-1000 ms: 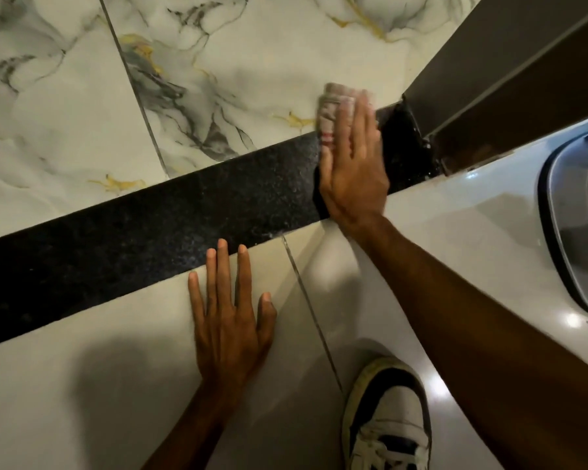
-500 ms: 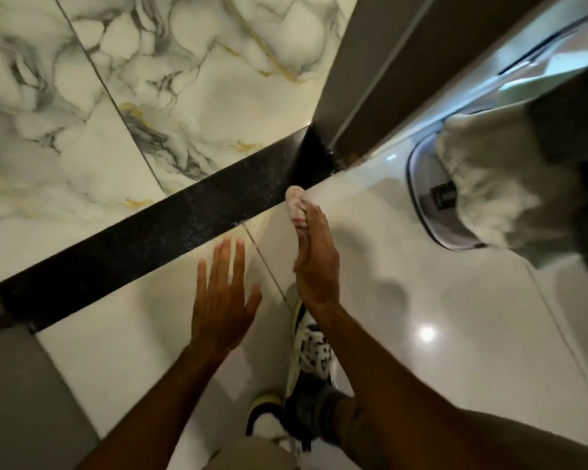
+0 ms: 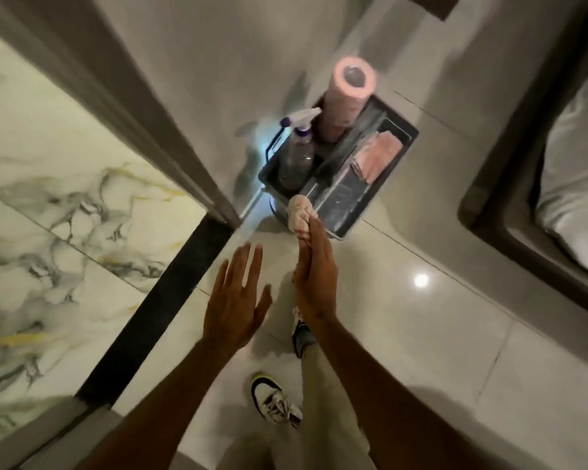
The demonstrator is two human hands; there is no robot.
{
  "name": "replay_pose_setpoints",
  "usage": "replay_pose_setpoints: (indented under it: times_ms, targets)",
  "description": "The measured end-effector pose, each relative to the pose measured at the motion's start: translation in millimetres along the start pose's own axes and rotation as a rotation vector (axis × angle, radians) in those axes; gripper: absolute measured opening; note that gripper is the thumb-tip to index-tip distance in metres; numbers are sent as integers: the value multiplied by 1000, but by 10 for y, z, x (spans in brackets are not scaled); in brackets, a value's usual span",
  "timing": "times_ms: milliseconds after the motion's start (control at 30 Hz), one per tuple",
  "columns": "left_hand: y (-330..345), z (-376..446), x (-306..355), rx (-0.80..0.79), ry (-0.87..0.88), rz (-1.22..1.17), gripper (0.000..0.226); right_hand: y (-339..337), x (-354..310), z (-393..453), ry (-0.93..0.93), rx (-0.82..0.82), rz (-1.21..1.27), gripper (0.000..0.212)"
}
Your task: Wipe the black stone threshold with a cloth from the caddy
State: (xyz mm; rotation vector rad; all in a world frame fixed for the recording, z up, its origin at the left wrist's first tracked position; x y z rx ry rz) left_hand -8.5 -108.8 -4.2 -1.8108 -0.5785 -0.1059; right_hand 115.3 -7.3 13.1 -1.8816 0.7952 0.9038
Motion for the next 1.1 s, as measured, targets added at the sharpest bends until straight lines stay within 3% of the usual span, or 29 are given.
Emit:
replay_pose_setpoints:
  times_ms: [267,400,533,700,800,933,1100]
  targets:
    - [38,1124,774,-132,133,165,73,-585,398,843,175,133,106,62]
    - [306,1612,683,-183,155,289,76,-489,641,1263,238,140,155,61]
    - [480,1851,374,-175,185,348,78,-274,837,1692,303,157,107,74]
    - [763,1968,-58,-238,188,293,75,-2,1232,2023,443,234,22,80]
    - [839,2040,-185,-195,257,297,76,82,1372,2162,459,190,-96,84]
    - [914,2045,-273,-153,327,336,80,150,1336,2214,461,83,-246,93]
    - [626,2045,-125,-153,287,323,83,-180,865,1931,382,164,-104,77]
Point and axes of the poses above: each hand's wrist, its own z-axis towards the middle knuckle, its own y-axis out of the palm, x = y × z, the point moved 6 cm from there along z, towards the middle knuckle, and after that the axes turned 2 degrees about -x, right-handed, at the moved point
